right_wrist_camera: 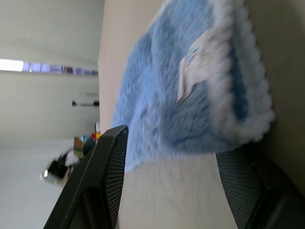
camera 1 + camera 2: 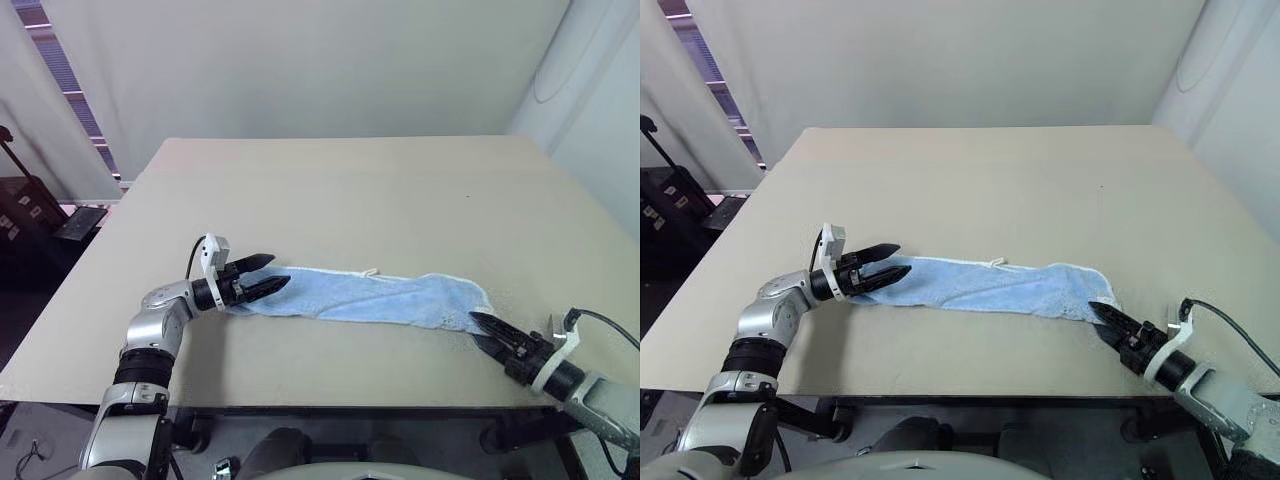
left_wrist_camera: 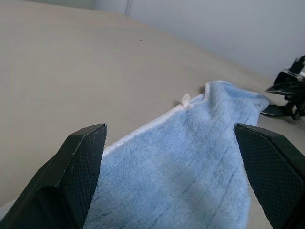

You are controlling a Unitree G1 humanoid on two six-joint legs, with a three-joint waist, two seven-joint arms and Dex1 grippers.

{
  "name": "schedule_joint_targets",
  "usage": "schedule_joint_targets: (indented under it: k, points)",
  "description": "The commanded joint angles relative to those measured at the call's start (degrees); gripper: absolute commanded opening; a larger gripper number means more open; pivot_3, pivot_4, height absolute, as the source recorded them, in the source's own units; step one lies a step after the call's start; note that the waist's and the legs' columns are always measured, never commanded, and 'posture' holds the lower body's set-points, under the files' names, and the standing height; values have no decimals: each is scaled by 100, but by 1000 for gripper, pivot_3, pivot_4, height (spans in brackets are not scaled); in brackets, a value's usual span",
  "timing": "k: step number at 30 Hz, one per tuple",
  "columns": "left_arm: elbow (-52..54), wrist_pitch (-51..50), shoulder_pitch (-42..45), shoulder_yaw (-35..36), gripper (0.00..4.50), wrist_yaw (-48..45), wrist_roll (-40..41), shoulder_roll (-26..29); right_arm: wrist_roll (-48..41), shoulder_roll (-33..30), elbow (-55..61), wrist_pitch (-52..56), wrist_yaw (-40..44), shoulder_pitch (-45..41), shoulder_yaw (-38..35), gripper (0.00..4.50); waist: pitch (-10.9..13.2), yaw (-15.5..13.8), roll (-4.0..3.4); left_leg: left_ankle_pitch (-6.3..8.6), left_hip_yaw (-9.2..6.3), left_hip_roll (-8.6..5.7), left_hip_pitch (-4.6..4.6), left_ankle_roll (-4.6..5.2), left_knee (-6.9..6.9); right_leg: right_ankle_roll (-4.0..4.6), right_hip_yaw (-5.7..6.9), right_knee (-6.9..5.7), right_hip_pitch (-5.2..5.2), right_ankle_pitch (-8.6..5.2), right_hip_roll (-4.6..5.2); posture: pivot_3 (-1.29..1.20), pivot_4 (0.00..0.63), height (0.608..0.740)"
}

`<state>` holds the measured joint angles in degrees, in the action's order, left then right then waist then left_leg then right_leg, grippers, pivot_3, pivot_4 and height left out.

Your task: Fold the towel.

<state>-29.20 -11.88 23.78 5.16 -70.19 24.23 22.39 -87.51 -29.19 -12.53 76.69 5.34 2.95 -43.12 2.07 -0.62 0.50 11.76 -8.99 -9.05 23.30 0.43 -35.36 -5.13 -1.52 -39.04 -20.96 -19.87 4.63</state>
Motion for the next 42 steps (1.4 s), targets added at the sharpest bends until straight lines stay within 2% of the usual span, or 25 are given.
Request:
schedule_joint_targets:
  k: [1,6,7,9,13,16,25,31,36,39,42]
  points:
    - [23,138,81,65,4500,42,-10,54,164,-172,-305,-505,-400,-234,-191,2889,0,-5,0,0,1,0,0,-1,0,-1,0,4,2,5,1,0,0,740]
    - [29,178,76,68,4500,85,-16,61,220,-140,-310,-641,-404,-363,-46,2889,0,-11,-1,4,4,0,0,-7,-1,-2,1,8,7,14,5,0,0,740]
    - [27,191,76,67,4500,98,-22,62,234,-128,-302,-655,-418,-371,-20,2724,0,-8,-1,4,4,0,0,-7,0,-2,1,8,5,14,5,0,0,740]
    - [22,246,69,60,4500,123,-47,73,336,-114,-235,-712,-403,-369,52,2340,0,-9,-1,3,4,0,1,-5,1,-2,0,9,0,14,5,0,0,740]
    - [4,308,74,83,4500,227,-64,58,413,-139,-185,-762,-327,-307,94,903,-10,1,18,-5,3,1,3,8,8,-7,0,16,-4,13,3,0,0,740]
    - [-24,346,81,72,4500,261,-94,67,398,-185,36,-705,-144,-113,96,14,-24,-12,37,-4,2,0,2,7,8,-7,0,36,8,14,2,0,0,740]
    - [-67,391,78,52,4500,353,-197,118,318,-893,134,-729,737,499,-333,14,-29,-183,11,15,4,-1,11,46,22,-40,3,103,22,28,5,0,0,740]
    - [-82,430,83,73,4500,427,-233,106,576,-1441,-313,-898,1111,468,-642,14,-32,-152,-5,20,11,-1,14,57,26,-51,2,101,14,33,8,0,0,740]
    - [-51,459,51,74,4500,504,-225,71,921,-1837,-288,-836,1384,432,-609,14,-29,-160,-23,21,19,-1,14,57,21,-49,-1,102,18,32,11,0,0,740]
    - [-44,474,38,77,4500,519,-221,76,812,-1917,447,-697,1473,350,-497,14,-28,-162,-26,21,22,-1,14,57,21,-49,-2,101,18,31,12,0,0,740]
    - [-49,494,44,92,4500,575,-221,68,954,-1899,1811,-782,1731,483,-179,14,-28,-146,-39,21,22,0,15,57,23,-52,-5,100,11,32,12,0,0,740]
